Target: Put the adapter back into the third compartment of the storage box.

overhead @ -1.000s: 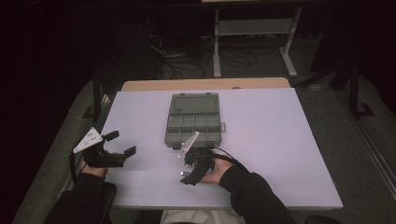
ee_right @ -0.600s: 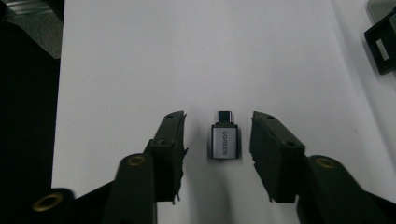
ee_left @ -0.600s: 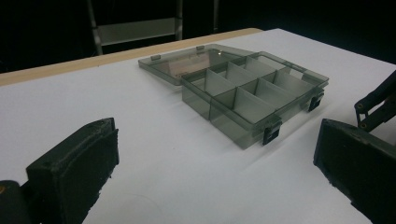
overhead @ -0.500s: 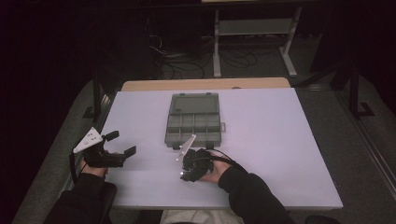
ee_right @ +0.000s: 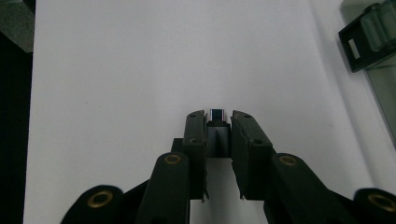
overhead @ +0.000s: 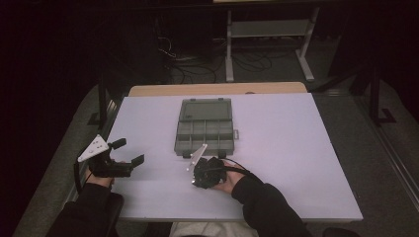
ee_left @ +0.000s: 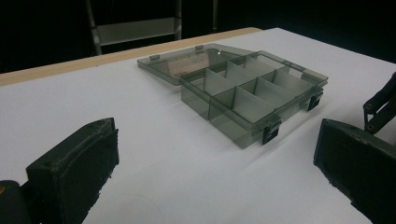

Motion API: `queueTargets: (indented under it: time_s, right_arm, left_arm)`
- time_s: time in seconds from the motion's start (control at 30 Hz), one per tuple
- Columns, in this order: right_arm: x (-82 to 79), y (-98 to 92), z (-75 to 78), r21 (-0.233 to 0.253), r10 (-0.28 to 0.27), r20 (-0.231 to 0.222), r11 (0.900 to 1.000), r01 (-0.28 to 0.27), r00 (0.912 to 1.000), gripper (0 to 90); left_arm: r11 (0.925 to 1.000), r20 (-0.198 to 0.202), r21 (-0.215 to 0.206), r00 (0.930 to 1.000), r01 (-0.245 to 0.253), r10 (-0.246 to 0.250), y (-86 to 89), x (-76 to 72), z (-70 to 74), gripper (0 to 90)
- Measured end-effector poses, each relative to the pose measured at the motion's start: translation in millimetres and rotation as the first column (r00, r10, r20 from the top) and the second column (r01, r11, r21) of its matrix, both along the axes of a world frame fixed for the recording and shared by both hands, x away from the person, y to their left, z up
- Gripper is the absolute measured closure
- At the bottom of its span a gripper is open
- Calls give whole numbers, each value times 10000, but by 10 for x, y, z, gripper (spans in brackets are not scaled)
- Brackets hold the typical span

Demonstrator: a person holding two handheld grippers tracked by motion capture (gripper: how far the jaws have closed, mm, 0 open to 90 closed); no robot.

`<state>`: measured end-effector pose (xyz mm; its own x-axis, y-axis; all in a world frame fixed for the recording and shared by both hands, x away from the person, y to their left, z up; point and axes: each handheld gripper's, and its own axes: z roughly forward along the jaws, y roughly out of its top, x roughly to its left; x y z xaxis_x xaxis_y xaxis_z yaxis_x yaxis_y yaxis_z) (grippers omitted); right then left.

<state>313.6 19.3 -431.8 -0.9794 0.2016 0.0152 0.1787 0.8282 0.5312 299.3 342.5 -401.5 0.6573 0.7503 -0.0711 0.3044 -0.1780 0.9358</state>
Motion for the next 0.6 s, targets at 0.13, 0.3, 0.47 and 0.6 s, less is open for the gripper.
queueTargets:
  time_s: [0.13, 0.3, 0.47, 0.6]
  right_arm:
    - [30, -30, 40, 112, -111, -22, 9999, 111, 9999, 751]
    - [57, -56, 97, 85, -226, 88, 9997, 225, 9997, 751]
    - [84, -83, 146, 155, -293, 140, 9995, 291, 9995, 751]
    - [105, -116, 184, 274, -369, 188, 9990, 364, 9991, 751]
  left_arm:
    - [10000, -5, -2, 10000, -4, 4, 1, 1, 0, 0]
    - [10000, -5, 9, 10000, 5, -5, 1, 1, 0, 0]
    - [10000, -16, -9, 10000, -1, 1, 1, 1, 0, 0]
    - [10000, -2, 4, 10000, 26, -26, -2, 2, -1, 0]
